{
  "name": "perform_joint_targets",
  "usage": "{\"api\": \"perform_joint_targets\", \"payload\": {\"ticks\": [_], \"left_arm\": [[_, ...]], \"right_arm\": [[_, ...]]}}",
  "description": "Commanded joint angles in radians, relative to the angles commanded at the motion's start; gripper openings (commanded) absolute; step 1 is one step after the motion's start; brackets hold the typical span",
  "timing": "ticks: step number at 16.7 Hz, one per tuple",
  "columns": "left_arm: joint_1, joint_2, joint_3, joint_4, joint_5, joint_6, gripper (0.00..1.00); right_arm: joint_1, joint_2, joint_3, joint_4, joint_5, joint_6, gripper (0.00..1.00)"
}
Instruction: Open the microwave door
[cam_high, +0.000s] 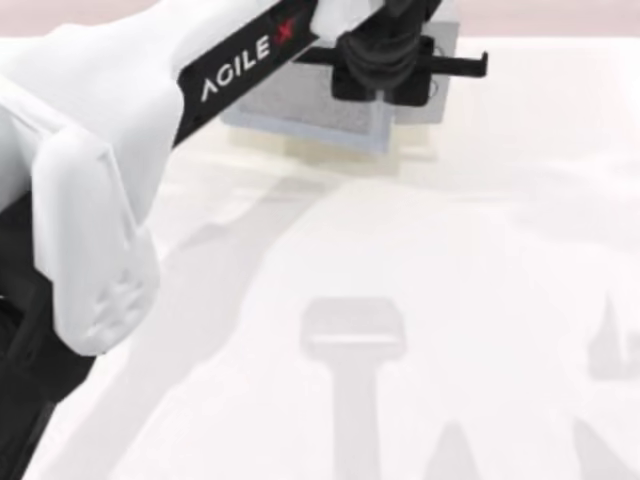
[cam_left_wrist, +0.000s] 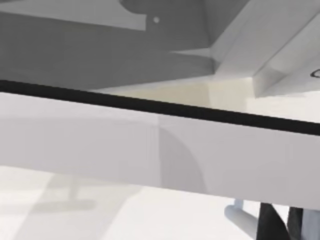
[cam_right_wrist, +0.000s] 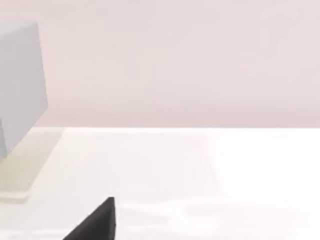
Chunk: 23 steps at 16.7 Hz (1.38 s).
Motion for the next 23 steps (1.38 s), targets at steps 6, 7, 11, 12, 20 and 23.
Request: {"api": "perform_joint_targets", "payload": {"ticks": [6, 7, 11, 12, 20, 23], "left_arm": [[0.001, -0.009, -0.014, 0.009, 0.003, 0.003, 0.0], [0.001, -0.009, -0.014, 0.009, 0.003, 0.003, 0.0], [0.001, -0.009, -0.014, 0.009, 0.003, 0.003, 0.0], [0.001, -0.009, -0.014, 0.009, 0.003, 0.003, 0.0], [0.001, -0.009, -0.014, 0.009, 0.003, 0.003, 0.0], [0.001, -0.009, -0.014, 0.009, 0.003, 0.003, 0.0]], "right_arm": [[0.0, 0.0, 0.0, 0.0, 0.0, 0.0, 1.0], [0.0, 0.0, 0.0, 0.0, 0.0, 0.0, 1.0], [0.0, 0.0, 0.0, 0.0, 0.0, 0.0, 1.0], [0.0, 0.0, 0.0, 0.0, 0.0, 0.0, 1.0], [0.0, 0.0, 0.0, 0.0, 0.0, 0.0, 1.0], [0.0, 0.0, 0.0, 0.0, 0.0, 0.0, 1.0]]}}
